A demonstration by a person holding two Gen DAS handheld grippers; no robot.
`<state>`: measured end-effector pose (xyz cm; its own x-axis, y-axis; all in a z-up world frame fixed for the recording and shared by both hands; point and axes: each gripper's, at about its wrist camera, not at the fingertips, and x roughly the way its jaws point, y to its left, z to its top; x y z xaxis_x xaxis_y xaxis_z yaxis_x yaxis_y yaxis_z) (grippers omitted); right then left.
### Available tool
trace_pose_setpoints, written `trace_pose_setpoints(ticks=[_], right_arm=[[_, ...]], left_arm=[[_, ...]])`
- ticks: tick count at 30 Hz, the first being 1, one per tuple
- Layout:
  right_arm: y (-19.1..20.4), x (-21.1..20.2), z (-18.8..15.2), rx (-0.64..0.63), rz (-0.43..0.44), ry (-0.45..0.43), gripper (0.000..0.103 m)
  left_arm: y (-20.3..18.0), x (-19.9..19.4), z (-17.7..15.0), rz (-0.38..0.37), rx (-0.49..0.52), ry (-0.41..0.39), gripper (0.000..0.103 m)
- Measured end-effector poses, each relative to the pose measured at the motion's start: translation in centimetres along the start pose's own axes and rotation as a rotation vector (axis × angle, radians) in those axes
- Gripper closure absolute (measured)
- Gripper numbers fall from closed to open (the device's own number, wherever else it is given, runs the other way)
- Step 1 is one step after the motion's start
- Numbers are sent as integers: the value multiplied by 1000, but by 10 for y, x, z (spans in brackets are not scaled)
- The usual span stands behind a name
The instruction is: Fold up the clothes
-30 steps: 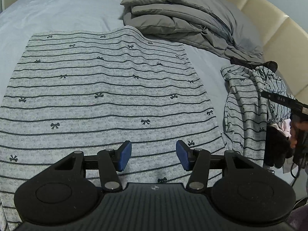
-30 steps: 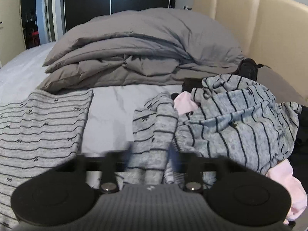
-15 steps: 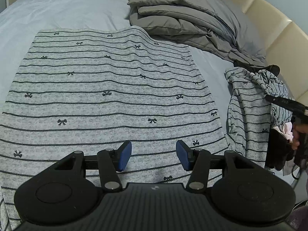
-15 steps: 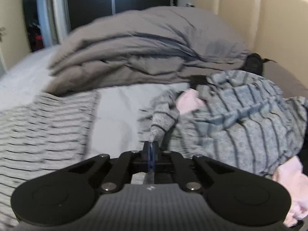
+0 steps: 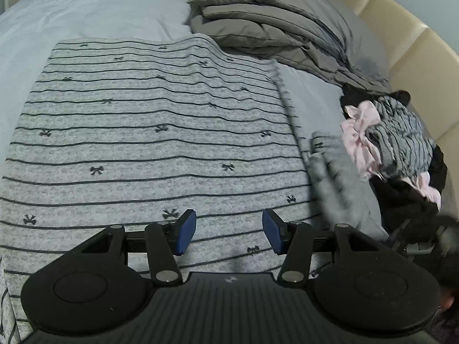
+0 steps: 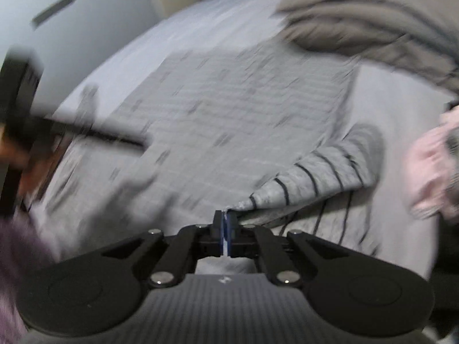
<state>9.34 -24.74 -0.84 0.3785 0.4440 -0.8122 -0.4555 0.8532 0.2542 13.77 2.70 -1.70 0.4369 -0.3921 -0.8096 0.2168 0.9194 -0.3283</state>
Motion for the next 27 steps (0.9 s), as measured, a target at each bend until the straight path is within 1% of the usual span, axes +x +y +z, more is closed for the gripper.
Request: trace_pose_setpoints(ticks=[1,2,4,6,8,9,10,11,13,15,17,19,22,24,26,27], right_arm=[[7,10,-9,-14,17,38,100],[13,17,-16,-30,20,68,97],[19,27,-29,-64,1,108,95],[18,25,-36,-73,-25,124,94],[8,16,-40,-37,-38,115,91],[2,10,-41,-11,-42,104,78],[-4,2,-43,14,-49,86,55],[-9,-7,-45,35,-59,60,50],[-20,-24,-48,72,-89,27,50],[-32,-36,-51,101,-148,17,51],[-40,-40,-53,93,-217,7,52],[-50,-40,-53,97,-261,9,52],[-61,-39,-53,102,-287,28,51],[-65,-39,-55,99,-284,39,51],[-69,-41,-56,99,-271,46,51],[-71,-40,-57,97,-268,47,51]], left_arm=[[-4,2,0,-7,18,5,54],[-9,3,-1,-13,35,9,53],[-21,7,-1,-24,86,16,52],[-37,9,-2,-31,159,13,50],[-54,11,-2,-42,233,3,50],[-62,11,-2,-49,267,-2,50],[-71,13,-2,-60,294,-8,49],[-81,17,-1,-63,311,-7,49],[-101,27,0,-69,346,-7,49],[-121,36,2,-75,380,-6,49],[-141,46,4,-81,416,-5,49],[-164,60,-1,-70,476,2,49],[-191,82,-7,-36,537,19,49],[-207,98,-10,-6,569,31,49],[-217,114,-13,46,619,28,50],[-220,122,-14,75,643,25,57]])
